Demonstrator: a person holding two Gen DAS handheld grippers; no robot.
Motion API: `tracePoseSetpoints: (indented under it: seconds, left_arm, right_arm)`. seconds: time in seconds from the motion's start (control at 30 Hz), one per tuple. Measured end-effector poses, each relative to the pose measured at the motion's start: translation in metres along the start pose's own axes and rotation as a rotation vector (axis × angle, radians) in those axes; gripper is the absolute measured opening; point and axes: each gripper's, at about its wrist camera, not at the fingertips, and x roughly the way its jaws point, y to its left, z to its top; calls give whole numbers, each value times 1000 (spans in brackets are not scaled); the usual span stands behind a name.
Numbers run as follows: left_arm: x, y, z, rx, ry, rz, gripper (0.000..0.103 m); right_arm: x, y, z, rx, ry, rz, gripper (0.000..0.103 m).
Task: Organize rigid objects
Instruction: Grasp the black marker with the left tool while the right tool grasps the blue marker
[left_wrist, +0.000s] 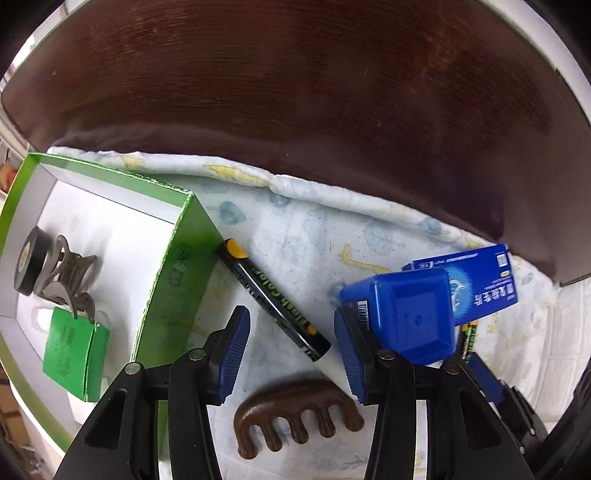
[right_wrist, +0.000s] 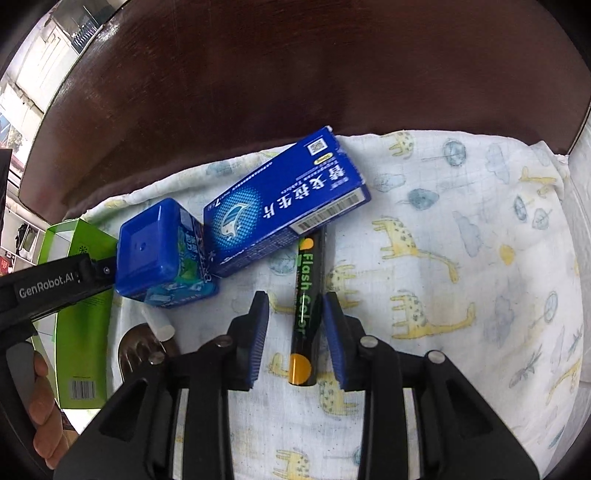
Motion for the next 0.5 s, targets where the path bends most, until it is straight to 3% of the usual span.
tracePoseSetpoints:
  seconds: [0.13,0.33,0.37,0.4,0.5]
  left_arm:
    - [21,11,1,-98,83,-20,47]
    - [21,3,8,-78,54,-24,46]
    - [21,1,8,-67,54,-27,44]
    - [19,-1,7,-53,53,-34,26]
    - [16,-14,-4,38,77,-83,20]
  right_arm:
    - [0,-3,2,-11,-9,-6,31]
    - [-2,1,-2,-96,-27,-50,26]
    - [-3,-1,-3,-97,-24,-44,19]
    - [-4,-4,-4,-89,-19,-25,18]
    - [-10,-17,-8,-56,2,47,16]
